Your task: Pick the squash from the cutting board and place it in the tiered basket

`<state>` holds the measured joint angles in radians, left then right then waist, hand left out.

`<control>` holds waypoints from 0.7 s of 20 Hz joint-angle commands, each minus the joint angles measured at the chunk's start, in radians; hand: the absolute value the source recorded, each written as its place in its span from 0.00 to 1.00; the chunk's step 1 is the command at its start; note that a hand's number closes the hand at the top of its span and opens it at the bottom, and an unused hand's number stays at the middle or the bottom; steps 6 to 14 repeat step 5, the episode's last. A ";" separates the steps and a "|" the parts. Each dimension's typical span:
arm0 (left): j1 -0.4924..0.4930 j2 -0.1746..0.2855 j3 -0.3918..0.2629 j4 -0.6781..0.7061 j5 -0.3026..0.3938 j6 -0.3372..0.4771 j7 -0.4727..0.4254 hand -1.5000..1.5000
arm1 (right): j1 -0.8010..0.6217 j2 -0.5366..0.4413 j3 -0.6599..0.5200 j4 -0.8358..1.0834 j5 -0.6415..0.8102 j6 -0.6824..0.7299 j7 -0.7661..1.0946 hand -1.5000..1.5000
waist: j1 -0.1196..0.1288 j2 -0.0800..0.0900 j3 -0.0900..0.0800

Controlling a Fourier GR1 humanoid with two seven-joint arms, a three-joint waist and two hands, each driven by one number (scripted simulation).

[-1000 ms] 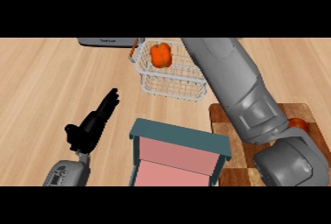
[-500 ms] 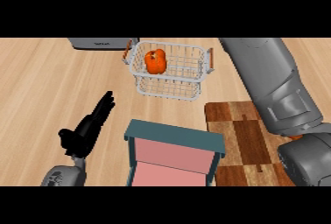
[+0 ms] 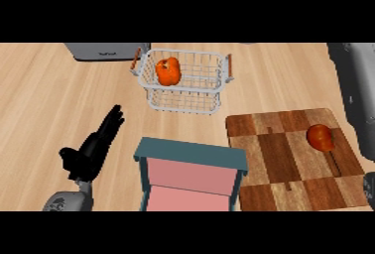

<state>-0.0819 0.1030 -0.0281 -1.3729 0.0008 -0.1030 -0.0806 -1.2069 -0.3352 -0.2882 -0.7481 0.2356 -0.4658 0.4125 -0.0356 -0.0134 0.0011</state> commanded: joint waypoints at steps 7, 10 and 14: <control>-0.004 0.032 0.023 -0.005 0.025 -0.041 0.012 0.50 | 0.318 -0.219 -0.093 -0.294 -0.161 0.288 -0.004 0.00 | 0.005 0.005 -0.001; -0.004 0.032 0.023 -0.005 0.025 -0.041 0.012 0.50 | 0.318 -0.219 -0.093 -0.294 -0.161 0.288 -0.004 0.00 | 0.005 0.005 -0.001; -0.004 0.032 0.023 -0.005 0.025 -0.041 0.012 0.50 | 0.318 -0.219 -0.093 -0.294 -0.161 0.288 -0.004 0.00 | 0.005 0.005 -0.001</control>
